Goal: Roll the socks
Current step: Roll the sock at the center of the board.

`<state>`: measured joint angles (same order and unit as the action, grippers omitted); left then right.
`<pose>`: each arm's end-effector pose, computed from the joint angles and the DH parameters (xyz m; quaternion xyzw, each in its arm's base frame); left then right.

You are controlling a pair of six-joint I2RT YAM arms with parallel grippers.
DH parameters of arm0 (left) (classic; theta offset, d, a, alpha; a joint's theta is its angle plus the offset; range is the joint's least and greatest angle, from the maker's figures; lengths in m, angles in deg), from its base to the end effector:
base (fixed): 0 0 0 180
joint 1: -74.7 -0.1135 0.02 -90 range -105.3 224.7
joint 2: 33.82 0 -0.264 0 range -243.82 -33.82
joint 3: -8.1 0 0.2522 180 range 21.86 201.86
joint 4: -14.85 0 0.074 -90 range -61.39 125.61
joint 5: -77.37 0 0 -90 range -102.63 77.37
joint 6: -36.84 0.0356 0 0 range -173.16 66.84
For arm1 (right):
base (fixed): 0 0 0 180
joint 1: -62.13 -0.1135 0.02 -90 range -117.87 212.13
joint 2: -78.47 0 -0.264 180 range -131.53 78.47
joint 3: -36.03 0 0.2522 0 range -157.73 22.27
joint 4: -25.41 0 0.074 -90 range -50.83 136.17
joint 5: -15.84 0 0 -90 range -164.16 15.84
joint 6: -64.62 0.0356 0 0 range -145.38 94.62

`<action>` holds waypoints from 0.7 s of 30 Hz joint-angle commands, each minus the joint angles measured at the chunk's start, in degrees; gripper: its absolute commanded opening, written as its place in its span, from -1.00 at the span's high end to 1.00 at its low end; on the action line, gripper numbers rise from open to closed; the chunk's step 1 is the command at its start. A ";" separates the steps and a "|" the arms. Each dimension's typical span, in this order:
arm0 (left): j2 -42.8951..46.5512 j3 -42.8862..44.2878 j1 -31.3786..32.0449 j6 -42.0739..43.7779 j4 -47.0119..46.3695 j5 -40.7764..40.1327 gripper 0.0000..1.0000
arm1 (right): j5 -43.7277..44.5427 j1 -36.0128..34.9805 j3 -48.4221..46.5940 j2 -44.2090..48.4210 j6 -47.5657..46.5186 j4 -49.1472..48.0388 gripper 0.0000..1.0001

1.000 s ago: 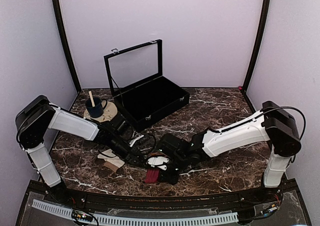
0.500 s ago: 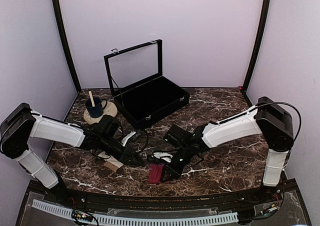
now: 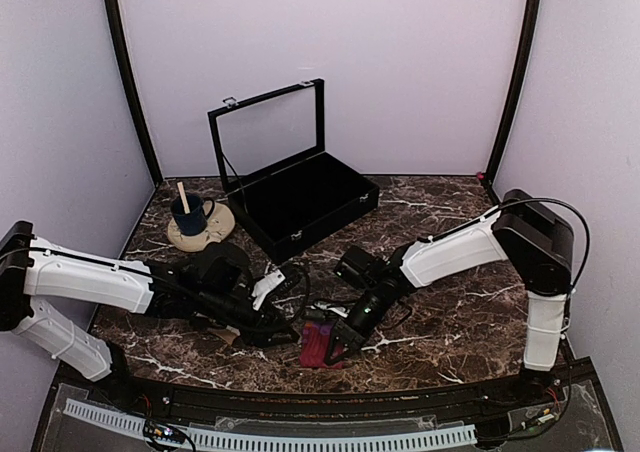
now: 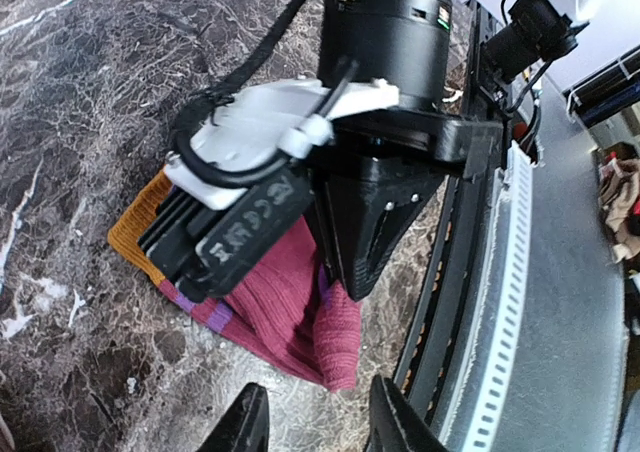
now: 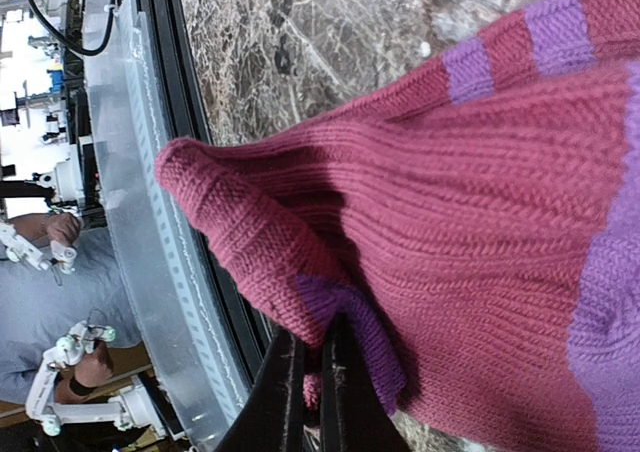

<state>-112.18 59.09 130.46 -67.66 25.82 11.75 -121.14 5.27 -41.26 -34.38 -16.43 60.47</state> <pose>0.1421 -0.2349 0.1901 0.3961 0.7910 -0.4005 0.2389 0.1752 0.3159 0.1174 0.4284 -0.7989 -0.4137 0.0838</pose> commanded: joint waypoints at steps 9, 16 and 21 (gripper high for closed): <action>1.34 0.41 10.06 10.32 3.06 -19.17 0.24 | -3.12 2.21 -1.70 -3.35 1.75 6.93 1.00; -1.19 3.60 16.99 16.00 3.14 -27.83 0.26 | -3.55 2.62 -2.13 -3.55 1.95 8.28 1.00; -3.48 5.20 20.76 20.71 2.66 -30.41 0.26 | -3.49 2.80 -2.13 -3.64 1.95 8.91 1.00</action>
<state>-114.33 62.30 148.93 -52.38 28.40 -14.44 -125.86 7.50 -42.96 -36.39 -14.92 66.57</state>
